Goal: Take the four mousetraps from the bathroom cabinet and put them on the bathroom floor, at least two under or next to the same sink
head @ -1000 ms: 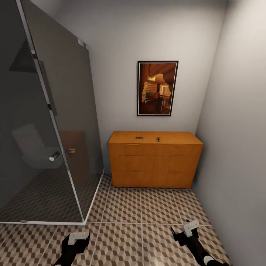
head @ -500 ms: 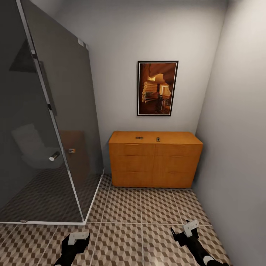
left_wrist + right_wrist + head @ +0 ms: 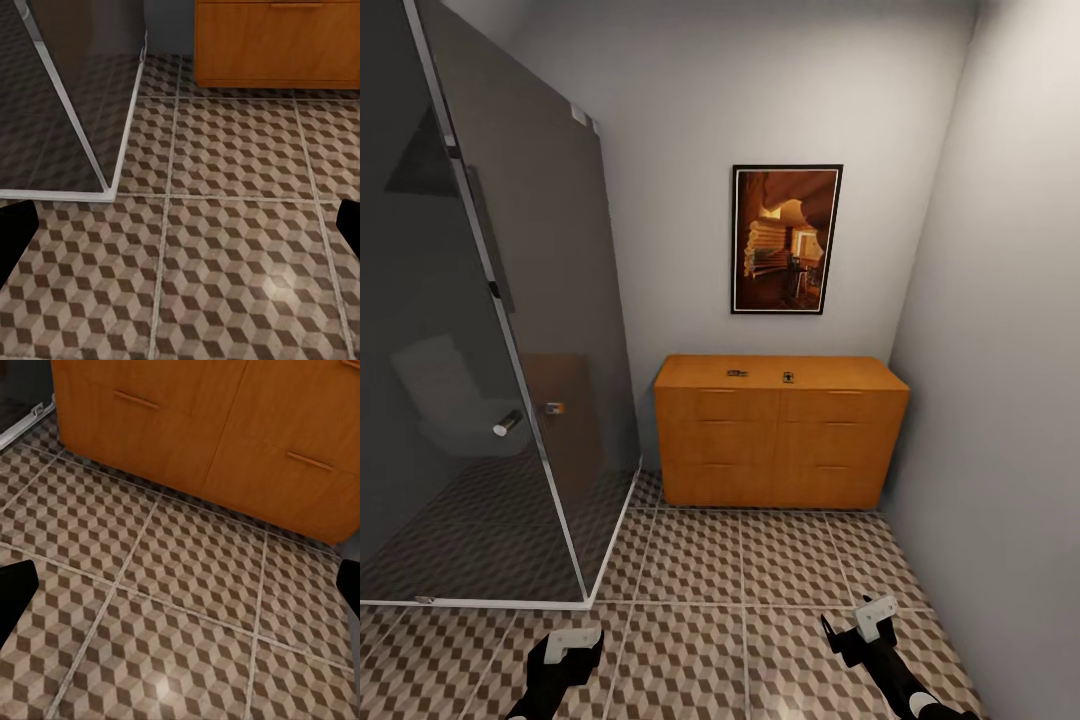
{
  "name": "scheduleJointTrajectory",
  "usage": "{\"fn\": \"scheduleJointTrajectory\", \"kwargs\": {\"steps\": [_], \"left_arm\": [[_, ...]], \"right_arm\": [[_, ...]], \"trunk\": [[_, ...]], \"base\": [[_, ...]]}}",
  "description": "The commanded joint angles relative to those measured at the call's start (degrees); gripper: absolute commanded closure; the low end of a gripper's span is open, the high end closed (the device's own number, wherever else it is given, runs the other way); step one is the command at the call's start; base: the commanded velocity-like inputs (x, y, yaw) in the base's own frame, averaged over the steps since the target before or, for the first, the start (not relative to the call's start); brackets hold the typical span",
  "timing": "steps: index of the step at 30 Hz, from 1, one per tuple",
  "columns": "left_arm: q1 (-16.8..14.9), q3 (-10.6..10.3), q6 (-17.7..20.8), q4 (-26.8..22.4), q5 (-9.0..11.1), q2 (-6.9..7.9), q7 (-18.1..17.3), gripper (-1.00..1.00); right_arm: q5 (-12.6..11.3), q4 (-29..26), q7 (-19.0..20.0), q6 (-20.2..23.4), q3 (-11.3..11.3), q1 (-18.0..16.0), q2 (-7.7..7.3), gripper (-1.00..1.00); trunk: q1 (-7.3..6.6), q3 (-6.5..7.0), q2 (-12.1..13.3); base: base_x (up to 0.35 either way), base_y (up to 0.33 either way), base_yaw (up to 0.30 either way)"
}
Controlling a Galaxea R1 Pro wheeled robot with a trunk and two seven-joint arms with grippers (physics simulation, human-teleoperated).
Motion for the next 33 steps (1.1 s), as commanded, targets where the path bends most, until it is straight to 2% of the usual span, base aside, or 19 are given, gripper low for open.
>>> {"fn": "scheduleJointTrajectory", "kwargs": {"steps": [1, 33], "left_arm": [[-0.1, -0.49, -0.33, 0.23, 0.57, -0.02, -0.17, -1.0], [-0.1, -0.46, -0.33, 0.22, 0.57, -0.03, -0.17, -1.0]], "right_arm": [[0.25, 0.04, 0.16, -0.16, -0.25, -0.05, -0.01, -1.0], [0.25, 0.04, 0.17, -0.07, -0.2, -0.05, 0.65, -1.0]], "trunk": [[0.04, -0.11, -0.12], [0.04, -0.11, -0.12]], "base": [[0.0, 0.0, 0.0], [0.0, 0.0, 0.0]]}}
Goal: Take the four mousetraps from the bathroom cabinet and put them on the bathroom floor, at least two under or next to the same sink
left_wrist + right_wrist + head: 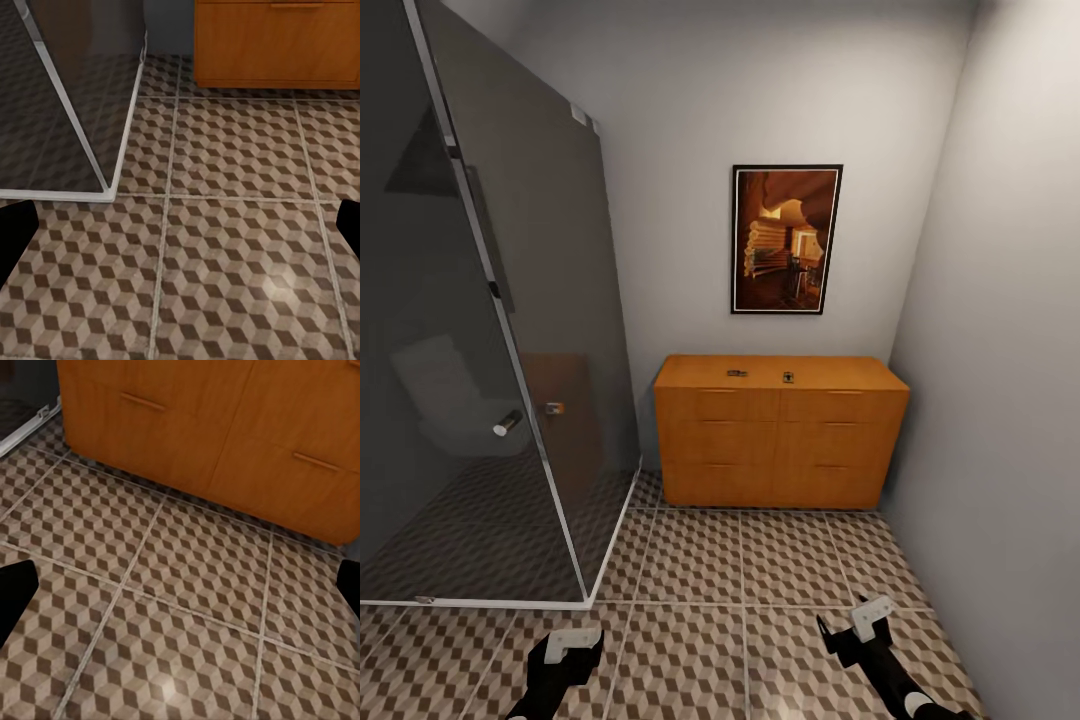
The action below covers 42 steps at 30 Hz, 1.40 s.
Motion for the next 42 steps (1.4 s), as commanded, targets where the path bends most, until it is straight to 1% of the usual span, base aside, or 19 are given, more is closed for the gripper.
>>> {"fn": "scheduleJointTrajectory", "kwargs": {"steps": [1, 10, 17, 25, 42], "left_arm": [[-0.1, -0.48, -0.33, 0.24, 0.57, -0.02, -0.17, -1.0], [-0.1, -0.47, -0.33, 0.21, 0.57, -0.02, -0.17, -1.0], [-0.1, -0.49, -0.33, 0.2, 0.57, -0.02, -0.17, -1.0], [-0.1, -0.52, -0.33, 0.25, 0.57, -0.38, -0.17, -1.0], [-0.1, -0.52, -0.33, 0.26, 0.57, -0.5, -0.17, -1.0]], "right_arm": [[0.25, 0.04, 0.15, 0.0, -0.25, -0.05, 0.12, -1.0], [0.25, 0.04, 0.15, 0.65, -0.28, -0.05, 1.25, -1.0], [0.25, 0.04, 0.13, 0.75, -0.32, -0.05, 1.49, -1.0], [0.25, 0.04, 0.12, 0.72, -0.33, -0.05, 1.41, -1.0], [0.25, 0.04, 0.12, 0.72, -0.33, -0.05, 1.36, -1.0]], "trunk": [[0.04, -0.11, -0.12], [0.04, -0.11, -0.12], [0.04, -0.11, -0.12], [0.04, -0.11, -0.12], [0.04, -0.11, -0.12]], "base": [[0.0, 0.0, 0.0], [0.0, 0.0, 0.0], [0.0, 0.0, 0.0], [0.0, 0.0, 0.0], [0.0, 0.0, 0.0]]}}
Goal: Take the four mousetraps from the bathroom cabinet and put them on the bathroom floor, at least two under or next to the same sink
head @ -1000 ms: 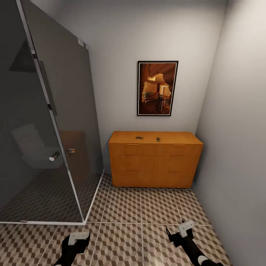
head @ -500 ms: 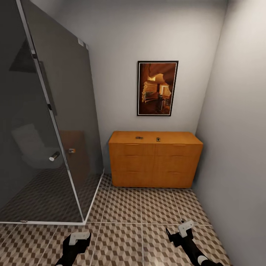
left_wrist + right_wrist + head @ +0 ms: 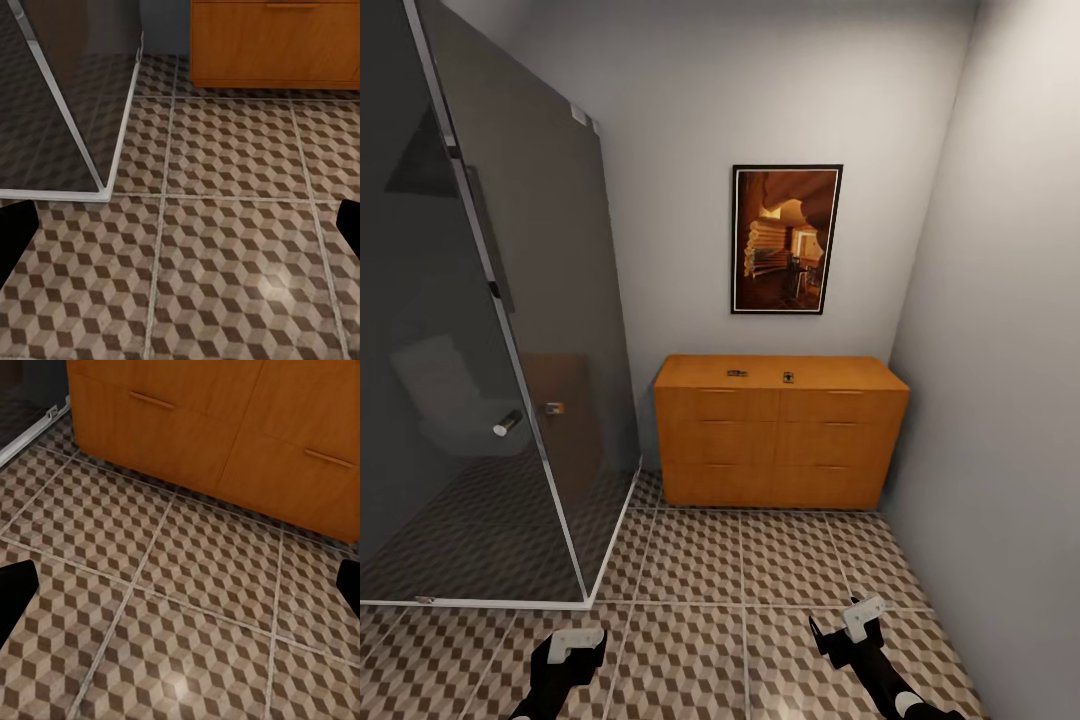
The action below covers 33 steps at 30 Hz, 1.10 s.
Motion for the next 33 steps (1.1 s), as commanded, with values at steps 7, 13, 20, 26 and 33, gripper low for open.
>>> {"fn": "scheduleJointTrajectory", "kwargs": {"steps": [7, 13, 20, 26, 33], "left_arm": [[-0.1, -0.48, -0.33, 0.23, 0.57, -0.1, -0.17, -1.0], [-0.1, -0.48, -0.33, 0.23, 0.57, -0.9, -0.17, -1.0], [-0.1, -0.48, -0.28, 0.23, 0.57, -1.13, -0.17, -1.0], [-0.1, -0.47, 2.79, 0.21, 0.57, -1.19, -0.2, -1.0], [-0.1, -0.42, 9.14, 0.14, 0.55, -1.21, -0.46, -1.0]], "right_arm": [[0.25, 0.04, 0.15, -0.13, -0.24, -0.05, 0.04, -1.0], [0.35, -0.39, -2.82, 1.06, -0.34, -0.05, 0.35, -1.0], [0.49, -7.41, -16.21, 14.17, -0.32, -0.05, 1.77, -1.0], [0.51, -26.07, -22.2, 31.1, -0.43, -0.05, 1.25, -1.0], [0.39, -49.04, -15.81, 52.29, -0.85, -0.37, -2.81, -1.0]], "trunk": [[0.04, -0.11, -0.12], [0.04, -0.11, -0.12], [0.04, -0.11, -0.12], [0.04, -0.11, -0.12], [0.04, -0.11, -0.12]], "base": [[0.0, 0.0, 0.0], [0.0, 0.0, 0.0], [0.0, 0.0, 0.0], [0.0, 0.0, 0.0], [0.0, 0.0, 0.0]]}}
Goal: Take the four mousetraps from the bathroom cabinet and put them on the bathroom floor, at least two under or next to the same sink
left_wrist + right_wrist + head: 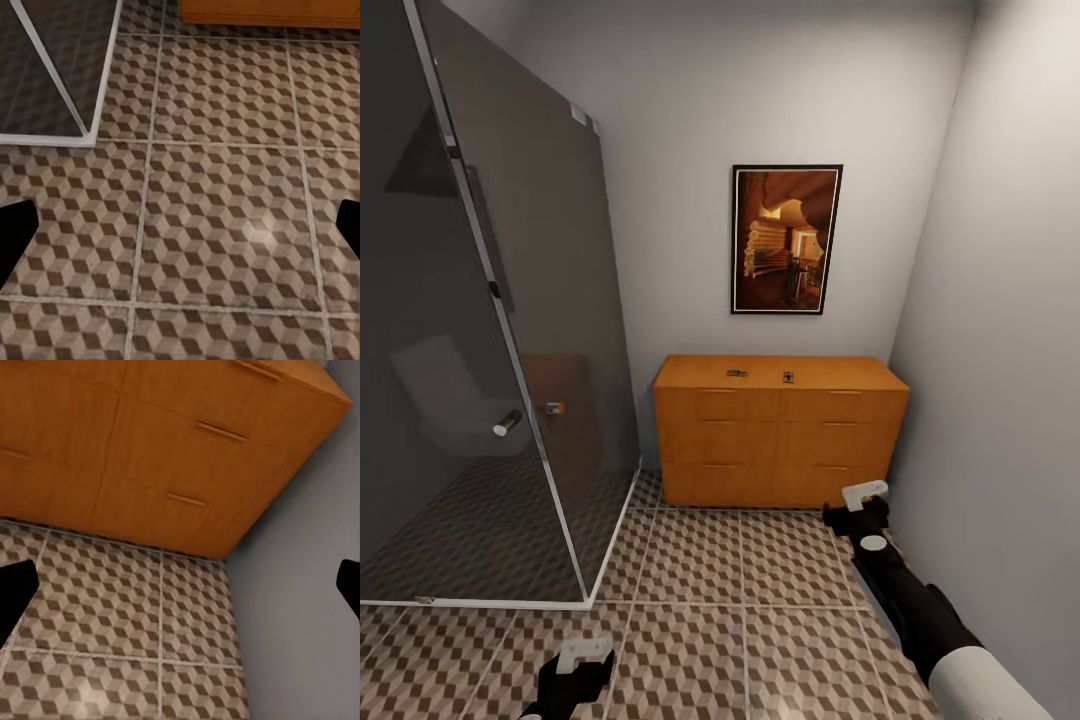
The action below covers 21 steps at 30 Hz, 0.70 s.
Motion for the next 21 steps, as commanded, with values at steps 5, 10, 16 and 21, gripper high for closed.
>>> {"fn": "scheduleJointTrajectory", "kwargs": {"steps": [5, 10, 16, 21], "left_arm": [[-0.11, -0.46, 0.16, 0.21, 0.59, 0.19, 0.03, -1.0], [-0.11, -0.46, 0.25, 0.18, 0.6, 0.43, 0.09, -1.0], [-0.11, -0.46, 0.32, 0.2, 0.6, 0.59, 0.18, -1.0], [-0.11, -0.46, 0.4, 0.22, 0.62, 0.73, 0.31, -1.0]], "right_arm": [[0.35, -6.96, 10.07, 5.97, -1.64, -0.75, -0.97, -1.0], [0.31, -12.8, 17.57, 8.97, -3.23, -1.02, -2.42, -1.0], [0.33, -18.6, 24.61, 13.56, -3.74, -2.42, -4.81, -1.0], [0.31, -22.07, 29.11, 18.15, -3.82, -5.25, -6.16, -1.0]], "trunk": [[0.04, -0.11, -0.11], [0.04, -0.11, -0.11], [0.04, -0.11, -0.11], [0.04, -0.11, -0.11]], "base": [[0.0, 0.0, 0.0], [0.0, 0.0, 0.0], [0.0, 0.0, 0.0], [0.0, 0.0, 0.0]]}}
